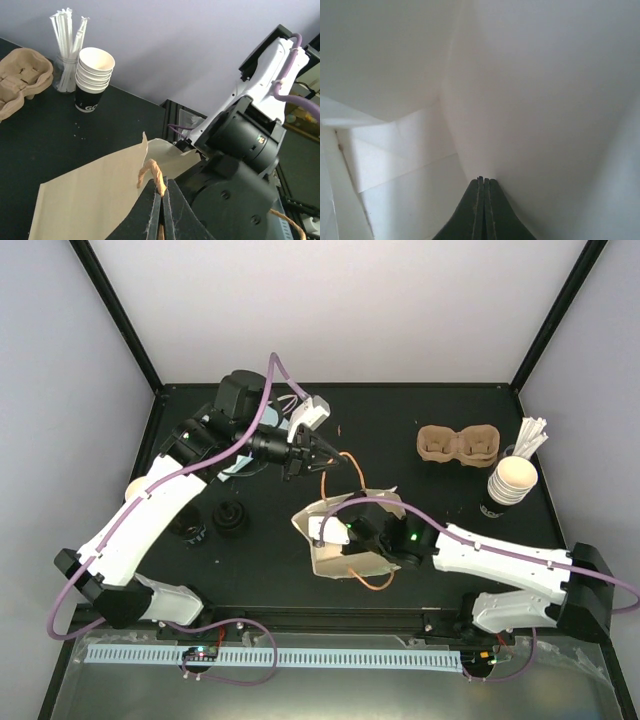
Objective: Pack the takeout coffee
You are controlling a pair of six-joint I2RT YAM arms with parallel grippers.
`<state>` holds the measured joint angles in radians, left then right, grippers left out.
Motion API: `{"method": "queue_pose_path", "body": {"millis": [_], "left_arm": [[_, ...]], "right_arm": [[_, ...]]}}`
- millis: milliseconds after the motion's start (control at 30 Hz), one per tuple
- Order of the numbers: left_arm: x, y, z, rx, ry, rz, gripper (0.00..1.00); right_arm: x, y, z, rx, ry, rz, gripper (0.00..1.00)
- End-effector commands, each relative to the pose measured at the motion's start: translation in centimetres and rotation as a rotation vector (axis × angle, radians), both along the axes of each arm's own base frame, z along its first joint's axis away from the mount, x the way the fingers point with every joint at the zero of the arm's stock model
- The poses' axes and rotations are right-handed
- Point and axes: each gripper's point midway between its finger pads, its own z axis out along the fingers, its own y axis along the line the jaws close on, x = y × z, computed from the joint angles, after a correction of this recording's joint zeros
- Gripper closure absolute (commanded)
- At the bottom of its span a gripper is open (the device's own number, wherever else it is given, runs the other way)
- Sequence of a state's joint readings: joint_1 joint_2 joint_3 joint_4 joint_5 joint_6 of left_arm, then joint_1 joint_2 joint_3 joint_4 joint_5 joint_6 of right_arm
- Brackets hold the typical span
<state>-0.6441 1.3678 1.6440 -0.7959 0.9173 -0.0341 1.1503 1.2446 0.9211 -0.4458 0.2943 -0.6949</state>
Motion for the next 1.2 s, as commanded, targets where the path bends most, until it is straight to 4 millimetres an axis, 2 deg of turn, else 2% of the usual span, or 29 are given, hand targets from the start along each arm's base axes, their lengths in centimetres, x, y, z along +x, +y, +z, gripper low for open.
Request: {"method": "queue_pose_path", "body": {"millis": [0, 200, 333, 600, 700, 833, 933, 1000, 1100, 1167], "left_arm": [[1.4, 0.4, -0.1, -0.001, 0.022, 0.051, 0.98], [4.0, 1.9, -0.3, -0.031, 0.088, 0.143, 0.98], [4.8, 2.3, -0.7, -0.038, 0.122, 0.161, 0.98], [5.9, 1.6, -1.8, -0.032, 0.167, 0.148, 0.98], [6.3, 1.2, -2.1, -0.038, 0.188, 0.137, 0.99], [6.7, 0.7, -2.1, -0.049, 0.205, 0.122, 0.98], [7.0, 0.5, -1.8, -0.055, 0.206, 0.116, 0.98], [7.2, 0.4, -1.6, -0.057, 0.207, 0.117, 0.98], [7.4, 0.4, -1.4, -0.062, 0.211, 0.121, 0.99], [7.5, 0.5, -1.4, -0.064, 0.216, 0.130, 0.98]], "right_arm": [[0.7, 0.4, 4.2, 0.138, -0.049, -0.053, 0.99], [1.0, -0.1, 7.3, 0.267, -0.052, -0.091, 0.99], [1.8, -0.9, 9.9, 0.383, -0.035, -0.149, 0.99], [2.9, -2.7, 14.6, 0.586, 0.050, -0.199, 0.95], [2.4, -2.4, 15.5, 0.640, 0.114, -0.162, 0.89], [1.7, -1.2, 15.6, 0.657, 0.145, -0.087, 0.88], [1.4, -0.2, 16.7, 0.696, 0.150, -0.036, 0.86], [1.8, 0.1, 18.2, 0.759, 0.142, -0.046, 0.80], [1.9, 0.2, 20.7, 0.874, 0.131, -0.041, 0.49], [1.7, 0.1, 22.1, 0.954, 0.140, -0.039, 0.37]]}}
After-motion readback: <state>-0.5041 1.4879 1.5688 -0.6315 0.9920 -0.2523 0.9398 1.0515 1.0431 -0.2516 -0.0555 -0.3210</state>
